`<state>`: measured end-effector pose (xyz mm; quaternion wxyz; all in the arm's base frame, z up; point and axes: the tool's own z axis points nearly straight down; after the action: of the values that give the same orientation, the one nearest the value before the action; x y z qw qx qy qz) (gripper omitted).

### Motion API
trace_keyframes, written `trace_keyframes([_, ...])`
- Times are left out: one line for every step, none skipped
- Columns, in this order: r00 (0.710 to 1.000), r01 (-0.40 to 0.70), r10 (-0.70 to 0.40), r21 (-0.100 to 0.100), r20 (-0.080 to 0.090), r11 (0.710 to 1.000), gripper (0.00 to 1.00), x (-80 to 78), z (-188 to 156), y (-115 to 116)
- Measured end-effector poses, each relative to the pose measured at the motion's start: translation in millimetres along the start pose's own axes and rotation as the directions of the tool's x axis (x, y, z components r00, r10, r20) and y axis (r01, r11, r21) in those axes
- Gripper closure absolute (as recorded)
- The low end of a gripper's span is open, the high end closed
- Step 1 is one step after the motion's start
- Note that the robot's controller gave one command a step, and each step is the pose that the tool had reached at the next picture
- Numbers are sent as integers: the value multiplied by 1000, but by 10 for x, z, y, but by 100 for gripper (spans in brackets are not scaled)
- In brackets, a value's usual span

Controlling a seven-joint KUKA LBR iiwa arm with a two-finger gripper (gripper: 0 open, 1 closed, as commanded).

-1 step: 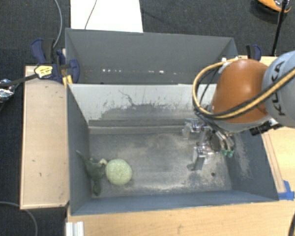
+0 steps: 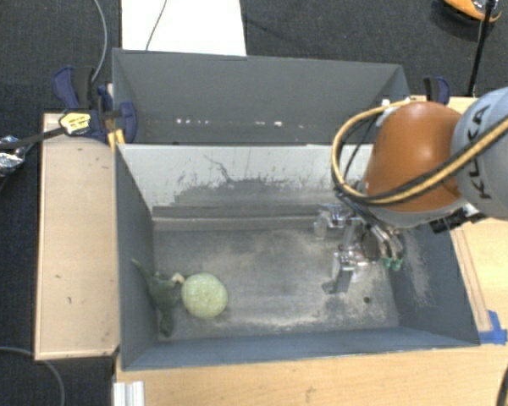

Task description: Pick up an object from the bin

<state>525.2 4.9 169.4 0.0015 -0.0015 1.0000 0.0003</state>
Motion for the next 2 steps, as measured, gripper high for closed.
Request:
trace_keyframes([999, 44, -44, 1, 7, 999, 0, 25, 111, -66])
trace_keyframes([958, 288, -288, -1, 0, 958, 0, 82, 463, -401])
